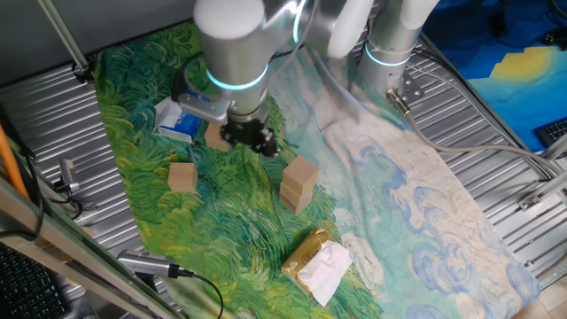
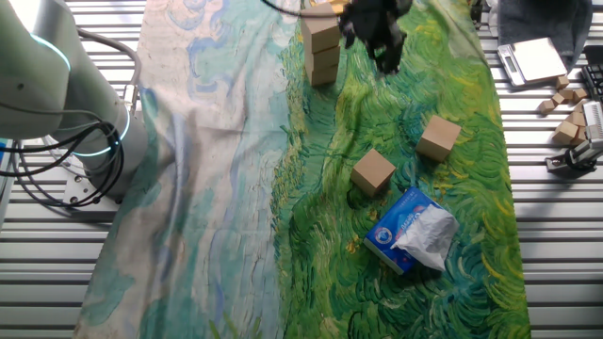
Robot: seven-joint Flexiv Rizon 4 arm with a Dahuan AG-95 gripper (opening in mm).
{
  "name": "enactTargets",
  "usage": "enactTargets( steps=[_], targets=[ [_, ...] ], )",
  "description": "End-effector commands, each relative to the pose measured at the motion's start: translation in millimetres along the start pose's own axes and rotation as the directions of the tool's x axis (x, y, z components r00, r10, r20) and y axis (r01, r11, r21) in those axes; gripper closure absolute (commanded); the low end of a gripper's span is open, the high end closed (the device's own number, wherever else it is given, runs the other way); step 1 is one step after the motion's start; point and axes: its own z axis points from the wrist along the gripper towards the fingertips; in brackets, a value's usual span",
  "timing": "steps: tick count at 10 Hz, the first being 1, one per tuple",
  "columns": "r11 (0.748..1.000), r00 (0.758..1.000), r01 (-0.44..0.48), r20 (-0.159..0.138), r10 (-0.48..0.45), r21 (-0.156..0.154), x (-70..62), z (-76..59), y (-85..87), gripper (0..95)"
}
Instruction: Stack the blocks in a vertical line of five
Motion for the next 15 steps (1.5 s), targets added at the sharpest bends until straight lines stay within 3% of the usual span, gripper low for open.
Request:
enactTargets(
  steps=[1, 2, 3, 6, 9, 10, 12, 15],
  targets=[
    [0.999, 0.999, -0.033, 0.000, 0.033, -0.001, -7.5, 49.7, -12.3, 19.0],
    [0.998, 0.998, -0.065, -0.014, 0.065, 0.001, -11.7, 63.0, -8.1, 19.0],
    [0.998, 0.998, -0.064, -0.005, 0.064, -0.017, -13.6, 67.7, -6.1, 19.0],
    [0.998, 0.998, -0.061, -0.008, 0.061, -0.011, -8.8, 67.8, -5.9, 19.0],
    [1.000, 1.000, 0.004, -0.006, -0.004, -0.016, -12.3, 72.4, -3.0, 19.0],
    [1.000, 1.000, 0.014, -0.024, -0.015, -0.017, -12.3, 72.4, -3.0, 19.0],
    [1.000, 0.999, 0.019, -0.048, -0.019, 0.000, -12.3, 72.4, -3.0, 19.0],
    [0.998, 0.997, 0.061, -0.038, -0.060, 0.019, -12.3, 72.4, -3.0, 19.0]
  ],
)
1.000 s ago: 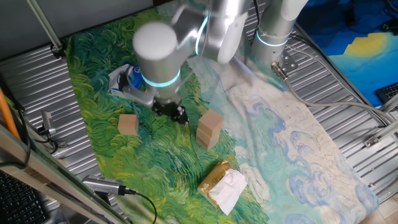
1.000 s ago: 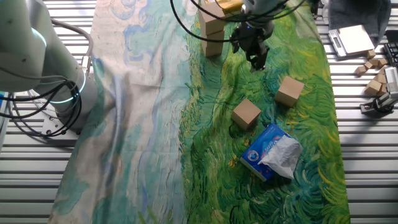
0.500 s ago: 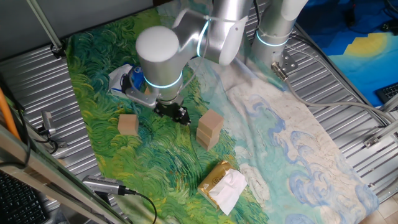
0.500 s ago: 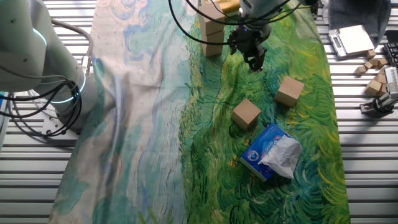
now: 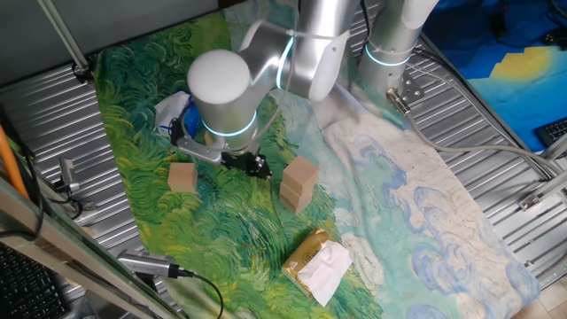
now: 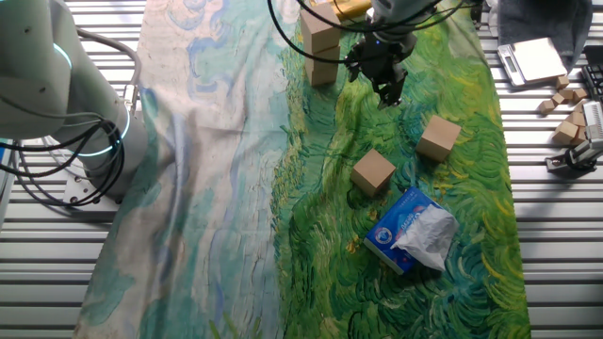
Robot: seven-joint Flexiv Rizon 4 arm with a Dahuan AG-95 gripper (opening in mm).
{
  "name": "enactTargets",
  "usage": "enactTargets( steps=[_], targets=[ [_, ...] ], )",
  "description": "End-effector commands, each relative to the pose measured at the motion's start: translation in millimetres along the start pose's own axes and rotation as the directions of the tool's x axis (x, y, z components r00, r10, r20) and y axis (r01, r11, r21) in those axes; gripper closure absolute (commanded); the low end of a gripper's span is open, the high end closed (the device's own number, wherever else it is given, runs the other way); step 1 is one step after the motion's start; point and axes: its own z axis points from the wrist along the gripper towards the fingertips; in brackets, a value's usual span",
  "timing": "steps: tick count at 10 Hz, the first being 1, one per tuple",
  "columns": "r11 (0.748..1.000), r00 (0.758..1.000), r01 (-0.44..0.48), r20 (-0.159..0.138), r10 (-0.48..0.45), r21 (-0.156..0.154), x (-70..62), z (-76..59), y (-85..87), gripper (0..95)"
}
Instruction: Stack the blocks in a vertical line of five
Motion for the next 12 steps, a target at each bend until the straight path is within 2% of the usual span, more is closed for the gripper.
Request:
enactTargets(
  steps=[1, 2, 4, 7, 10, 12],
  targets=[
    [0.995, 0.995, 0.094, 0.032, -0.094, 0.026, 0.8, -0.4, -0.5, 19.0],
    [0.993, 0.992, 0.115, 0.043, -0.116, 0.039, 0.8, -0.4, -0.5, 19.0],
    [0.989, 0.990, 0.136, 0.039, -0.138, 0.053, 0.8, -0.4, -0.5, 19.0],
    [0.991, 0.992, 0.121, 0.032, -0.123, 0.061, 0.8, -0.4, -0.5, 19.0],
    [0.992, 0.993, 0.096, 0.055, -0.100, 0.077, 0.8, -0.4, -0.5, 19.0],
    [0.990, 0.993, 0.112, 0.038, -0.115, 0.084, -1.1, -18.3, -24.9, 19.0]
  ],
)
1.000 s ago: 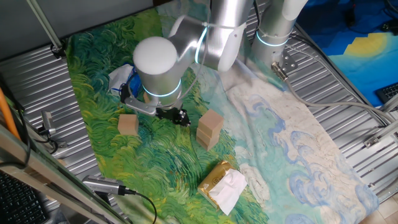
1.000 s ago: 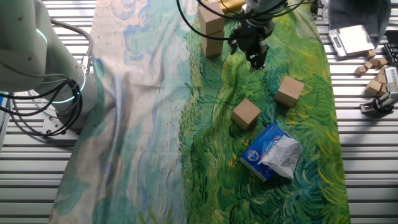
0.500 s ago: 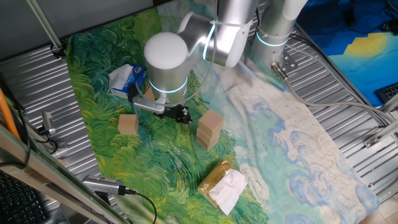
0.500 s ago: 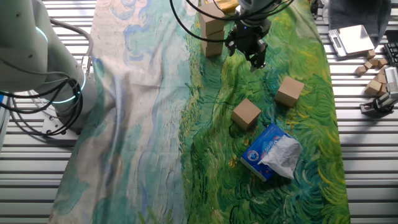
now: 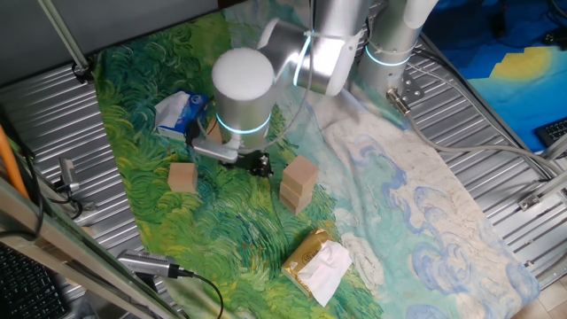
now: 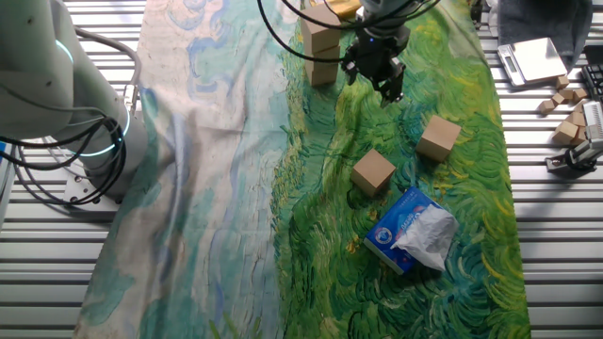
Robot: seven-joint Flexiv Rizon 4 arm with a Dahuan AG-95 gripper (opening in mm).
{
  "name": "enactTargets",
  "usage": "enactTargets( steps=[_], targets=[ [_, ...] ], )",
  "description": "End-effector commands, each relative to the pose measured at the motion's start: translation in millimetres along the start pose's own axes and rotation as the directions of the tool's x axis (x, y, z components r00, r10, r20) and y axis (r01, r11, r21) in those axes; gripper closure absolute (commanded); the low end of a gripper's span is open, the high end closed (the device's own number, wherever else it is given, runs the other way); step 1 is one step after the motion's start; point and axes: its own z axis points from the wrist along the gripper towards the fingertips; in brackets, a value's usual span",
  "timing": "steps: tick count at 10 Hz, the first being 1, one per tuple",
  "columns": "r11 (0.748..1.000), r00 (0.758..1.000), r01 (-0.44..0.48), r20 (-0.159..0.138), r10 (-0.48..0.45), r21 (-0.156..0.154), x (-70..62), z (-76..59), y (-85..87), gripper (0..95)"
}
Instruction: Stack the blocks in a vertical line of five
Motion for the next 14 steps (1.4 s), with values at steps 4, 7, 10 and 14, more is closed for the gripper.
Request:
enactTargets(
  steps=[4, 7, 10, 14],
  targets=[
    [0.999, 0.999, 0.036, -0.021, -0.036, -0.008, -15.8, -21.1, -69.6, 19.0],
    [0.997, 0.997, 0.081, -0.009, -0.081, -0.006, -21.4, -11.5, -101.8, 19.0],
    [0.995, 0.995, 0.103, -0.003, -0.103, -0.005, -24.3, -1.4, -118.4, 19.0],
    [0.993, 0.993, 0.117, 0.002, -0.117, 0.002, -32.6, 9.4, -134.2, 19.0]
  ],
)
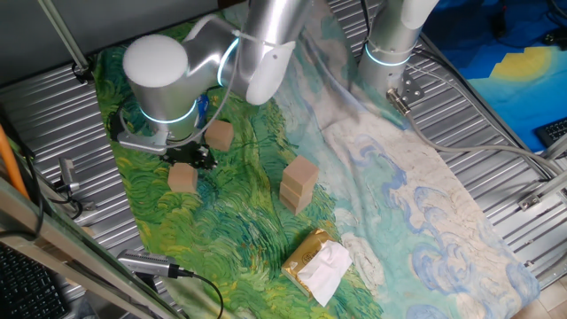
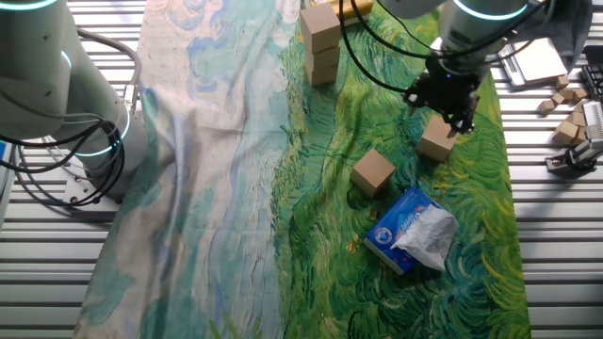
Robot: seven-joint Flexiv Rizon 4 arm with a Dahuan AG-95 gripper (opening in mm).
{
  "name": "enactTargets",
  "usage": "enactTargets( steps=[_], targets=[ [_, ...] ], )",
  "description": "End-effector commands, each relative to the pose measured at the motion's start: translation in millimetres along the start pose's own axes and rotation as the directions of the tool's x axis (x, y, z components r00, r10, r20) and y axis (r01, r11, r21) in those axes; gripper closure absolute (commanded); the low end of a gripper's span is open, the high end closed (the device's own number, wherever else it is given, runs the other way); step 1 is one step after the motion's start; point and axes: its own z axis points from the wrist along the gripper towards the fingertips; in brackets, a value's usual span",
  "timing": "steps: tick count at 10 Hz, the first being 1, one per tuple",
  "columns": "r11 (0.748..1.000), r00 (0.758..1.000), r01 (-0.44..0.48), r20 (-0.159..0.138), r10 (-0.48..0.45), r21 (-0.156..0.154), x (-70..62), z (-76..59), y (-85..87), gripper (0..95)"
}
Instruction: Stack the blocks in a vertical line of five
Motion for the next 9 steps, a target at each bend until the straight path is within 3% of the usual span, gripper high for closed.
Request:
enactTargets(
  steps=[1, 9],
  targets=[
    [1.000, 1.000, 0.003, 0.003, -0.003, 0.003, -3.7, 5.5, -4.2, 19.0],
    [1.000, 1.000, 0.019, 0.021, -0.019, 0.024, -7.7, 23.5, -17.3, 19.0]
  ],
)
